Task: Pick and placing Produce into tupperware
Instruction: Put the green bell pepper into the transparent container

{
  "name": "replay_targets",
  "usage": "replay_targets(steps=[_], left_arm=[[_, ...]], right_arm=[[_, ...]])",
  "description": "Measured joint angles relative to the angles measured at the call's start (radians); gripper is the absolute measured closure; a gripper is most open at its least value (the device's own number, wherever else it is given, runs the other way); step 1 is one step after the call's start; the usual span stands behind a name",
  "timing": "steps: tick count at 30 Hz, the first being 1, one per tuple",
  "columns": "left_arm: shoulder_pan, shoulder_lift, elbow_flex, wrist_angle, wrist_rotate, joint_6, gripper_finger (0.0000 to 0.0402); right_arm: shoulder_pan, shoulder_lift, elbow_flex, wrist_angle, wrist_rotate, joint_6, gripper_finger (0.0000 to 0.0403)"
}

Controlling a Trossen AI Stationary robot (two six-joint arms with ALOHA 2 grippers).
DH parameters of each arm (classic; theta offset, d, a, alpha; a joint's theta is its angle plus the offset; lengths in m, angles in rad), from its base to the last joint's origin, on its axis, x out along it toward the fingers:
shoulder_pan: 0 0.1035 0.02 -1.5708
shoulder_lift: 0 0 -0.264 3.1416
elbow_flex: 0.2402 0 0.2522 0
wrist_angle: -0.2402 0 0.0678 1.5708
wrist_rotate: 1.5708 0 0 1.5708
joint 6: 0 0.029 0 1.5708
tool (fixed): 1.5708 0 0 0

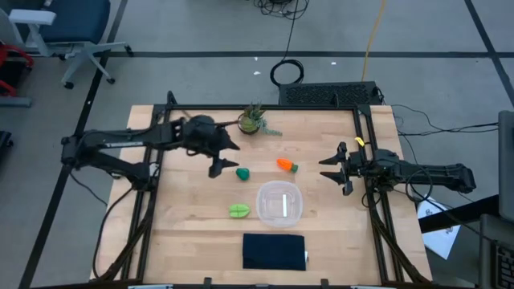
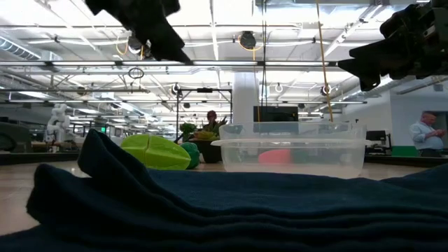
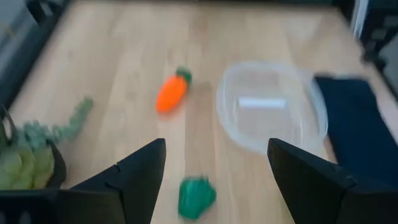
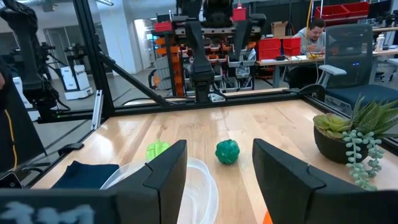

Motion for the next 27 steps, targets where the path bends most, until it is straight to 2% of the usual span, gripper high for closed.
replay_targets(steps=[5, 12, 18, 27], left_arm=[[0.002, 0.14, 0.164, -0.227, -0.017, 0.055, 0.0119], [-0.009, 0.306, 0.319, -0.431, -0.06, 0.162, 0.0119], [-0.013, 0.406, 0.372, -0.453, -0.065, 0.239, 0.0119], [-0.03, 0.498, 0.375, -0.432, -0.093, 0.242, 0.0119]], right_arm=[[0.0, 0.0, 0.0, 0.0, 0.0, 0.0, 0.0227], [0.0, 0.0, 0.0, 0.0, 0.0, -0.001, 0.0227], [0.0, 0.0, -0.002, 0.001, 0.0, 0.0, 0.0227], [0.0, 0.0, -0.017, 0.0, 0.0, -0.001, 0.0227]])
